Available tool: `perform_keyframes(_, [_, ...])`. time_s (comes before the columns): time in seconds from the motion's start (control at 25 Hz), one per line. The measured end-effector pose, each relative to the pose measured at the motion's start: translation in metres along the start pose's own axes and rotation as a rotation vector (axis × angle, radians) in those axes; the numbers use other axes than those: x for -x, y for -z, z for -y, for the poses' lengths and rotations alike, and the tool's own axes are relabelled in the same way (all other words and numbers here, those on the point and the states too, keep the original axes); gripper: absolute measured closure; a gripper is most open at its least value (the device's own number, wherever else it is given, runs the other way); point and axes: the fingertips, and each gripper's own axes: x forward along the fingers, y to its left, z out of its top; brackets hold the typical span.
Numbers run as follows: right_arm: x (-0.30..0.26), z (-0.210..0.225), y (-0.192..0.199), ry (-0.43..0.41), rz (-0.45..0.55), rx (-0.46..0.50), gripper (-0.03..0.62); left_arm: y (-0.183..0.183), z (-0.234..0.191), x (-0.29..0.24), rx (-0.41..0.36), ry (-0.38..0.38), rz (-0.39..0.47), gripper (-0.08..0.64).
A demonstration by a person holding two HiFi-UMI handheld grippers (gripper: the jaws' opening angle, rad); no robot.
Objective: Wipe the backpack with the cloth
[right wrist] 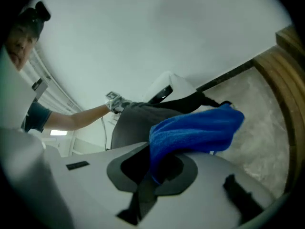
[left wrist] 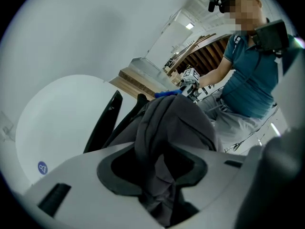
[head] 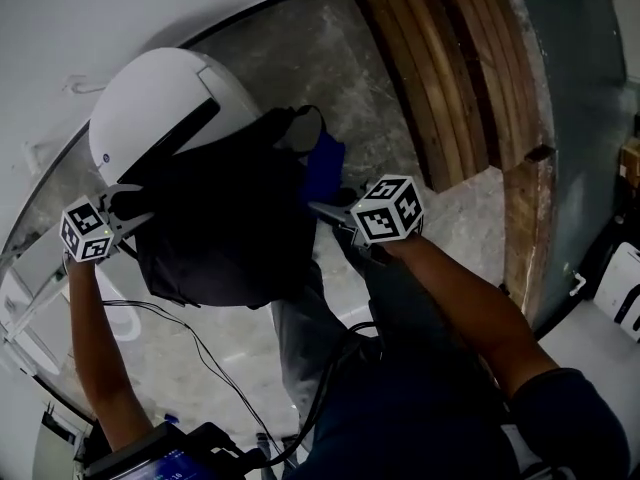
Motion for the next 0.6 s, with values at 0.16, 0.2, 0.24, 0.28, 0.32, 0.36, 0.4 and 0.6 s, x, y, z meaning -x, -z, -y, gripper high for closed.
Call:
perform_keyframes(0.16, [-0.016,-0.016,-0.01,-0.069,-0.064,0.115,0.563,-0.004,-0.006,0.005,-0.025,-0.062,0.012,0.396])
perform_keyframes(0.2, [-0.015,-0.009,-0.031,-0.071,-0.041,0.114,0.563,-0.007,-0.005,0.011,-0.026,-0.09,0.015,0.394])
perform_keyframes(0.24, [-0.015,0.003,-0.055,-0.059,-0.009,0.094,0.563,-0.009,-0.004,0.02,-0.027,-0.124,0.02,0.394])
perform_keyframes(0.28, [-0.018,0.017,-0.076,-0.043,0.004,0.07,0.563,-0.012,-0.002,0.033,-0.025,-0.163,0.033,0.394])
perform_keyframes(0.32, [-0.025,0.027,-0.088,-0.041,-0.019,0.047,0.563,-0.014,0.002,0.049,-0.015,-0.207,0.063,0.394])
perform_keyframes(0.36, [-0.034,0.03,-0.091,-0.062,-0.076,0.024,0.563,-0.015,0.008,0.066,0.009,-0.254,0.116,0.395])
perform_keyframes(0.4, [-0.041,0.026,-0.085,-0.098,-0.149,0.007,0.563,-0.014,0.02,0.082,0.048,-0.301,0.191,0.394])
perform_keyframes(0.6, [-0.028,-0.015,-0.053,-0.105,-0.294,0.183,0.563,0.058,0.127,0.07,0.391,-0.632,0.55,0.394])
